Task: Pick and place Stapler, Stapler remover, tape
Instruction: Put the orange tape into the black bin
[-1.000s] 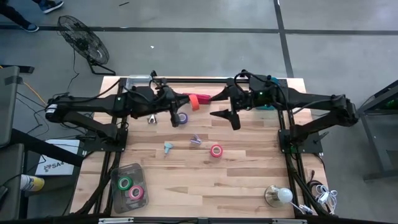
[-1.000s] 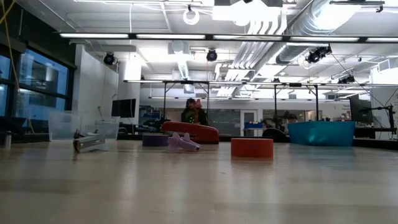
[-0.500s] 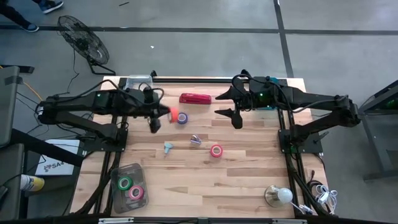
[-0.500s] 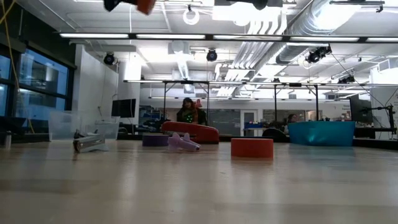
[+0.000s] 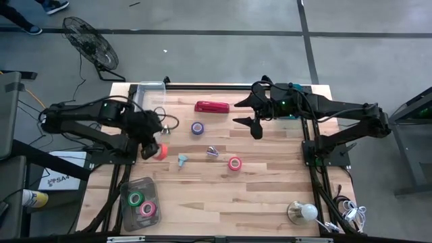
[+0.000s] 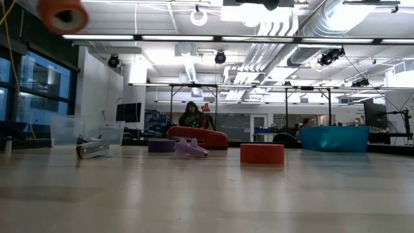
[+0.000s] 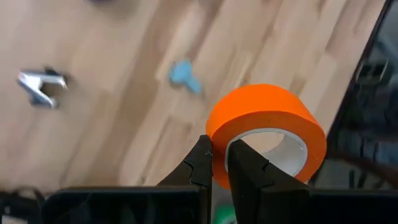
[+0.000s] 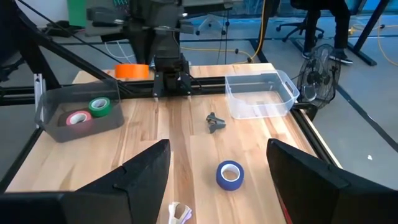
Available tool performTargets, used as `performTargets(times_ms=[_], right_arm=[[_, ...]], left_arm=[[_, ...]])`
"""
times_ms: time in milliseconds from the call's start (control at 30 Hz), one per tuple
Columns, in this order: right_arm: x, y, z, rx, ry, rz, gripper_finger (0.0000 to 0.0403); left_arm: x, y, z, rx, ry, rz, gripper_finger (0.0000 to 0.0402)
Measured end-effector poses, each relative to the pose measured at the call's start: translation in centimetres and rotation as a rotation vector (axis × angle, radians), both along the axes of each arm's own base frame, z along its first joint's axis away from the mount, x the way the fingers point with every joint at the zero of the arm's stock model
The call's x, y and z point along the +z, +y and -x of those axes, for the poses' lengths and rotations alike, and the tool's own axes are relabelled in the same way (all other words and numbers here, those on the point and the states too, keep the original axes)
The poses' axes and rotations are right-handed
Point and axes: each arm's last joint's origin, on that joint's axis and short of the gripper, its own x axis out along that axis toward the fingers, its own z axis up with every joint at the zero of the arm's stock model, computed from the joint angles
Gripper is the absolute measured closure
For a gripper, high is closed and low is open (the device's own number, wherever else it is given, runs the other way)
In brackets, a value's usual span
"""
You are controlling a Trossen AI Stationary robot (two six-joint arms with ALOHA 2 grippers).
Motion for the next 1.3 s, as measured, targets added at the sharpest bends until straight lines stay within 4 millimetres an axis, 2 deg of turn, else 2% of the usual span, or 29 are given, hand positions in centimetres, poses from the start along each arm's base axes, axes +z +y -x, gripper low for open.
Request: performTargets(times_ms=[333,600,933,1167,1300], right_arm=[[0.0,0.0,0.0,-0.001,0.002,0.0,0.0144],[-0.1,0.0,0.0,-0.001,0.006,0.0,0.0144],[-0.1,0.0,0.0,0.008,0.009,0.027,0.0144],[-0.1,0.0,0.0,0.014,0.011,0.041,0.0144],[-0.1,0.0,0.0,0.022,0.012,0.047,0.0144]], left_arm=[[-0.3,-3.7,1.3,0.0,0.117,0.081,0.0381],[-1.4,-7.8,1.1,0.053,0.238,0.098,0.0381],[-4.5,-13.7,0.1,0.102,0.406,0.056,0.0381],[-7.6,-17.8,-1.0,0.115,0.498,0.048,0.0381],[-9.3,-19.4,-1.3,0.099,0.574,0.028,0.0381]])
